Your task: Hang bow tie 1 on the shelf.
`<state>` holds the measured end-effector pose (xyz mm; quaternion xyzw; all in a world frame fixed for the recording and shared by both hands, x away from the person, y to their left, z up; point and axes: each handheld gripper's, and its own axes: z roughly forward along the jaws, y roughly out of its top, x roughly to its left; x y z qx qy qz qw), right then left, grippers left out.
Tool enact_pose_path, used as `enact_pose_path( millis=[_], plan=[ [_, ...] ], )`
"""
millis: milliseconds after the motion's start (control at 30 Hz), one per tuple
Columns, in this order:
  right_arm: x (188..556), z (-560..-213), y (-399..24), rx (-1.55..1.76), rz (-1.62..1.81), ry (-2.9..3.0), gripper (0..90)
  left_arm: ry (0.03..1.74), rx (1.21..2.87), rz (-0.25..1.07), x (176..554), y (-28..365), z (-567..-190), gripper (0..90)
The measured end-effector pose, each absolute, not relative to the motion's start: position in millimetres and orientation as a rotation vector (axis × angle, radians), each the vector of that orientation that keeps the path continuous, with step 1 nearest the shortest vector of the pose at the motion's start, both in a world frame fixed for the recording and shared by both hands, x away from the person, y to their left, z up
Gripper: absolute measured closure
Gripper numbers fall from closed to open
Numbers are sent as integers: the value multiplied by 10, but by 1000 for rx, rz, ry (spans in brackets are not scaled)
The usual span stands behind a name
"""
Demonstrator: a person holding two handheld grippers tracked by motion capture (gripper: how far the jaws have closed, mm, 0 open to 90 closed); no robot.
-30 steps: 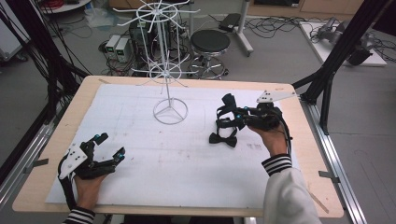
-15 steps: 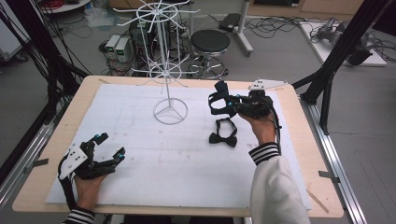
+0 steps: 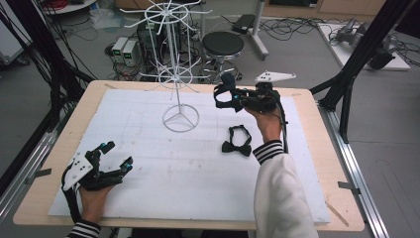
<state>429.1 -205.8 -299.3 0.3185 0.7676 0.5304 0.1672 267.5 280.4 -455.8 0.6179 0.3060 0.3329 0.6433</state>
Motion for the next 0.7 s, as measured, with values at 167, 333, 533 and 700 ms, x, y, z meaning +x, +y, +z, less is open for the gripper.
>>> enact_pose_path(
  millis=[167, 333, 533, 700],
  plan=[
    [4362, -2949, -1957, 902, 1497, 2192, 751, 698, 1404, 758, 2671, 2803, -4560, 143],
    [4412, -2919, -1877, 893, 1487, 2186, 751, 700, 1404, 759, 2673, 2807, -4559, 144],
    [4463, -2903, -1824, 905, 1495, 2175, 751, 701, 1405, 756, 2673, 2805, -4559, 144],
    [4526, -2917, -1777, 914, 1491, 2172, 751, 702, 1407, 758, 2676, 2807, -4559, 144]
  ],
)
